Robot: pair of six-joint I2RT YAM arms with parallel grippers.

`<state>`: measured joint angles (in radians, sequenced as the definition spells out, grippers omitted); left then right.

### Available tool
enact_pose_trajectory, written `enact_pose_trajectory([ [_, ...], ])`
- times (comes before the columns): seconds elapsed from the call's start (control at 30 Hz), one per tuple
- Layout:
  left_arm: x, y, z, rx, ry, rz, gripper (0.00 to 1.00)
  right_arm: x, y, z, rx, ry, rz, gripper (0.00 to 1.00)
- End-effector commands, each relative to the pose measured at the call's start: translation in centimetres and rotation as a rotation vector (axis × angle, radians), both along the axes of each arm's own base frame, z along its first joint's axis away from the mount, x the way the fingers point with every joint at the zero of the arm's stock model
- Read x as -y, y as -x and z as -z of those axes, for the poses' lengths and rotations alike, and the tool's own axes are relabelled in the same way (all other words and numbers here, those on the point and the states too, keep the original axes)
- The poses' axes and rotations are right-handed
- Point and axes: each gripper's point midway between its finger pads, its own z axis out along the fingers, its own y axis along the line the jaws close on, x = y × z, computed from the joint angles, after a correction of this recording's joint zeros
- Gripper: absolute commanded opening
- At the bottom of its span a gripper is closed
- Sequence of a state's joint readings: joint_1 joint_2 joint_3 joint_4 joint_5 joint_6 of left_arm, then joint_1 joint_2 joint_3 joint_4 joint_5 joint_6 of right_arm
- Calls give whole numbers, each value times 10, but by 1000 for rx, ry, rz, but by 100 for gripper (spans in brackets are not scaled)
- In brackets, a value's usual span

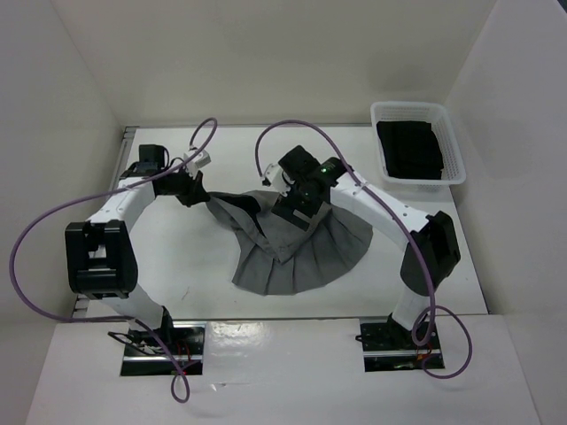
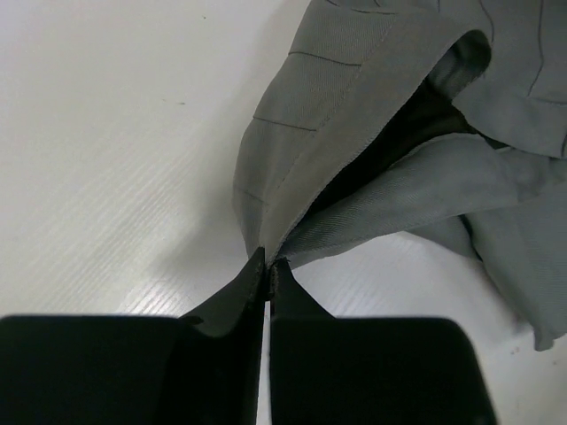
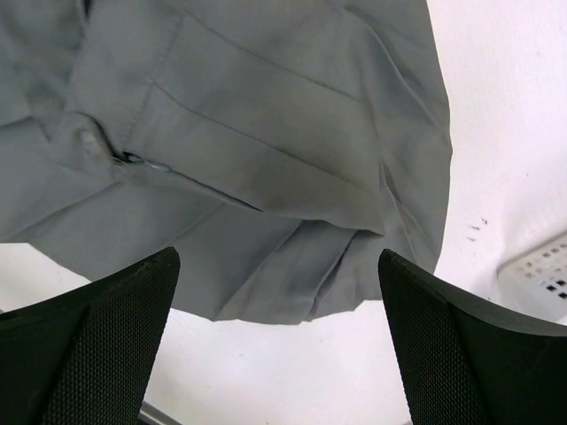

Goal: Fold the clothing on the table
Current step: Flatten the skirt out

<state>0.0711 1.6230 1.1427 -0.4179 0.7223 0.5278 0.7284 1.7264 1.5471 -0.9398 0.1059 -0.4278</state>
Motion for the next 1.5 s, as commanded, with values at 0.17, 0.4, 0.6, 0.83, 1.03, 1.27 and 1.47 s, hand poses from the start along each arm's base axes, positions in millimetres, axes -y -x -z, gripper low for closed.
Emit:
enact_pose_trajectory([
  [0.17, -10, -13, -5, -96, 63, -56, 1, -57, 57, 14, 121, 103, -216, 96],
  [0.4, -14, -8, -13, -99, 67, -86, 0, -62, 50, 15, 247, 102, -215, 96],
  [0.6, -16, -4, -16, -106, 73, -102, 0, -61, 50, 25, 322, 121, -230, 96],
  [0.83, -15, 1, -24, -102, 76, -107, 0, -68, 50, 29, 327, 94, -253, 96],
  [1.03, -15, 5, -24, -111, 77, -107, 1, -78, 45, 32, 345, 83, -280, 96],
  [1.27, -16, 9, -26, -112, 70, -113, 1, -96, 46, 48, 301, 64, -334, 95],
  [1.47, -16, 11, -25, -115, 66, -107, 1, -100, 51, 58, 263, 58, -368, 94],
])
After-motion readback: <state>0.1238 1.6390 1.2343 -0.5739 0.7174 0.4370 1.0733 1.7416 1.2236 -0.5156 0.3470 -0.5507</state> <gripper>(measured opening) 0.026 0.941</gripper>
